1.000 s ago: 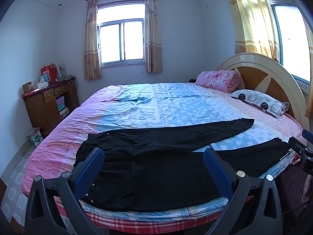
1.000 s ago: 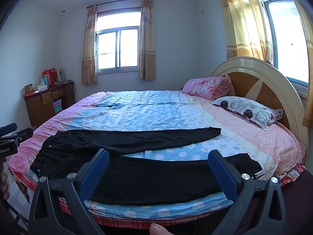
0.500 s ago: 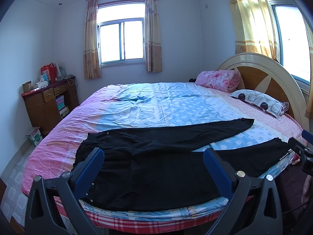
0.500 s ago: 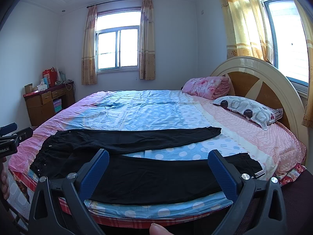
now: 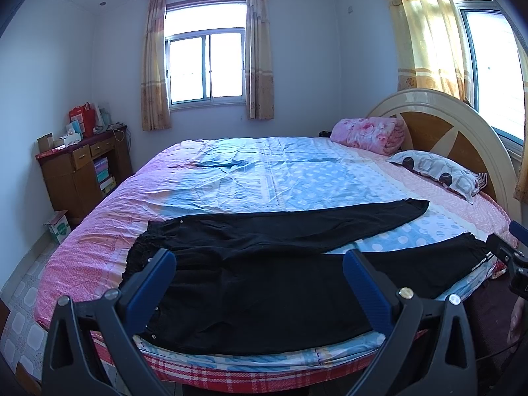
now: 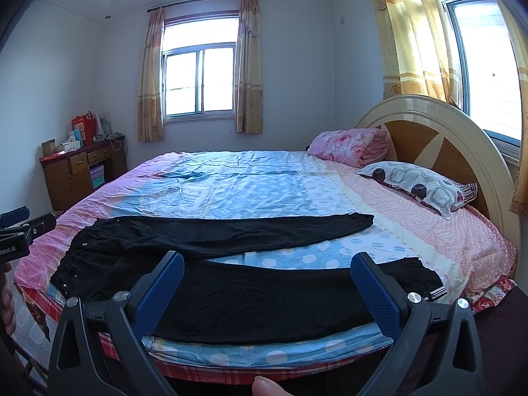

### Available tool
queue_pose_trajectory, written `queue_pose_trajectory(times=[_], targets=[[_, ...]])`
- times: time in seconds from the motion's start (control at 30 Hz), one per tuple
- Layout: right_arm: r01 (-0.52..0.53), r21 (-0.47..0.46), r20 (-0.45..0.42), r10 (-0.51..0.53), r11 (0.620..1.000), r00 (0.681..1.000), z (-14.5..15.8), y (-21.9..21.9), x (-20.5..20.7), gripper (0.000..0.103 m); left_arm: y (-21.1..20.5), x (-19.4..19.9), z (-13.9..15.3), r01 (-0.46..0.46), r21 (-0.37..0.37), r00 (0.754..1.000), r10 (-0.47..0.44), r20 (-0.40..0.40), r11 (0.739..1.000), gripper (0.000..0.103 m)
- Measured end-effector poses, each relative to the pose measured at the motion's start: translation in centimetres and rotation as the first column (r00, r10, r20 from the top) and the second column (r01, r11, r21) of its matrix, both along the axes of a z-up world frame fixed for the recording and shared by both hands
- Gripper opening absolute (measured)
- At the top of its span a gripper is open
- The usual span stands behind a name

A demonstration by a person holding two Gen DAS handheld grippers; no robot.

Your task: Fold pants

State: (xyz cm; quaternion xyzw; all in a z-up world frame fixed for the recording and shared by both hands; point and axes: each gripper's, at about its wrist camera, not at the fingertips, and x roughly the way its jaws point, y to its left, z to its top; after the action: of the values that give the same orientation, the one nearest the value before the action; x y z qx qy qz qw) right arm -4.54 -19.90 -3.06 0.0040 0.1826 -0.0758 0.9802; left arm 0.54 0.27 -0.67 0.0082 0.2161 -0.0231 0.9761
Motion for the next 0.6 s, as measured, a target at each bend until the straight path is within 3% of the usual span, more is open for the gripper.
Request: queue_pose_trajectory(times=[0.6], targets=[[-0.006, -0.006, -0.016, 0.006, 1.000, 1.000, -0.27, 0.15, 0.17, 0.102, 0.13, 0.00, -0.03, -0.001, -0.002, 1.000, 0.001, -0.009, 1.000, 0.103]])
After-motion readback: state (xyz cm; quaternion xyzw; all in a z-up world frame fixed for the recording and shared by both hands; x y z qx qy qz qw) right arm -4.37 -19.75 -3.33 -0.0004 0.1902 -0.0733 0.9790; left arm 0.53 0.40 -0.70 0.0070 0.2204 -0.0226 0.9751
